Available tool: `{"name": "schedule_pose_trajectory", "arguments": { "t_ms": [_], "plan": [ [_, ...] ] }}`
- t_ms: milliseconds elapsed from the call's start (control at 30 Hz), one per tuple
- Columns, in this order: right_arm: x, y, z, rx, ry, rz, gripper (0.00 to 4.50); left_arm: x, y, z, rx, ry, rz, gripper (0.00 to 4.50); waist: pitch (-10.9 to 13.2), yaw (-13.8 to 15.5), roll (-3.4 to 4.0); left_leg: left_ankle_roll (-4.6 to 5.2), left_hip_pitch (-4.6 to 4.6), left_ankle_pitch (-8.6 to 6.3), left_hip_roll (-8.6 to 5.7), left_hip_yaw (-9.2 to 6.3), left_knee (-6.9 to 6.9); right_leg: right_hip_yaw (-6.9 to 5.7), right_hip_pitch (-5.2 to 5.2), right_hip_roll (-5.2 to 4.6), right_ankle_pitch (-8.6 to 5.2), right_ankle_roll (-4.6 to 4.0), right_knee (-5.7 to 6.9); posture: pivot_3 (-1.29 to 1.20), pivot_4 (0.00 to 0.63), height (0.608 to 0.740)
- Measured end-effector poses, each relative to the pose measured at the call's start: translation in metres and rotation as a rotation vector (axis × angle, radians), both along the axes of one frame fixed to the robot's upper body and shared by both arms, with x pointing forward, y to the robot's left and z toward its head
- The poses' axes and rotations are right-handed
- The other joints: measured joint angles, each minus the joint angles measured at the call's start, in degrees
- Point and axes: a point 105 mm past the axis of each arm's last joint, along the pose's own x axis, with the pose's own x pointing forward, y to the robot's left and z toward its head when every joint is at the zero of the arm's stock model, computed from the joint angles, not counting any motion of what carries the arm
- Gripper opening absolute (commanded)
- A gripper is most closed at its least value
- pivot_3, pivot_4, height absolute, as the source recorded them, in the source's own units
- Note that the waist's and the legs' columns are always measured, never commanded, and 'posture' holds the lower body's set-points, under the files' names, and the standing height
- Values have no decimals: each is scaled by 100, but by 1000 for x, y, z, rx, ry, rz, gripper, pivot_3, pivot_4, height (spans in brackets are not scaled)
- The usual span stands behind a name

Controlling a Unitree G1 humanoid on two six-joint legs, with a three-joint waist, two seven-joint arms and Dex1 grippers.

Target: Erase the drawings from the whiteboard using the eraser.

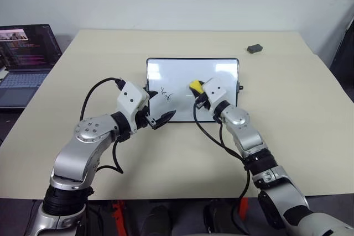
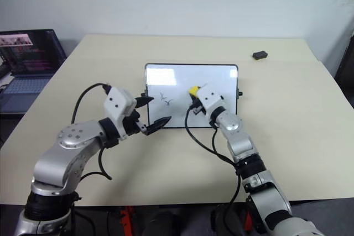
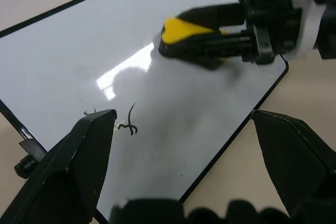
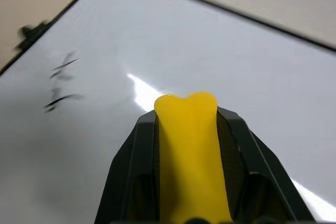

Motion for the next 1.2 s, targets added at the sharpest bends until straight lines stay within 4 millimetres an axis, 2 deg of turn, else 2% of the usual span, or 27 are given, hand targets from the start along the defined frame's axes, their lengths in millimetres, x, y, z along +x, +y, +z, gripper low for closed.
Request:
{"name": "schedule_pose_trajectory", "arguments": {
  "t_ms": [167,433,567,700,767,967,1200],
  "plan": [
    [2,3,8,16,-24,-19,1117,-1,-4,-2,-3,7,-14,4500,1,0,1,-5,-9,-6,2,3,-7,1,-5,-2,-4,2,-15,0,150,740],
    [-4,6,1,4,5,13,1117,-3,-3,-6,-8,20,-7,4500,1,-5,1,-4,-5,-7,2,2,-6,1,-2,-2,-5,1,-10,0,150,740],
    [-9,-6,3,12,-31,-16,1117,-3,-4,-5,-21,8,9,4500,4,5,1,-4,-12,-7,1,1,-7,0,-3,-2,-7,4,-16,0,150,740],
    [-27,-31,7,27,-61,-30,1114,-4,-1,-6,-35,6,36,4500,6,89,2,-7,-45,-9,0,-3,-5,-3,-32,-5,-9,9,-21,0,150,740],
    [-39,-37,5,26,-41,-10,1112,-4,4,-6,-45,6,63,4500,5,97,1,-7,-69,-9,1,-3,-1,-3,-58,-5,-9,8,-14,0,150,740],
    [-70,-35,-8,83,121,109,1111,-3,11,-8,-79,11,119,4500,5,89,1,-7,-91,-9,2,0,1,-1,-88,-4,-8,7,-4,0,150,740],
    [-81,-33,-14,48,191,168,1111,0,34,-6,-66,-8,219,4500,5,96,1,-7,-91,-9,0,0,3,-3,-87,-4,-8,7,-4,0,150,740]
  ]
}}
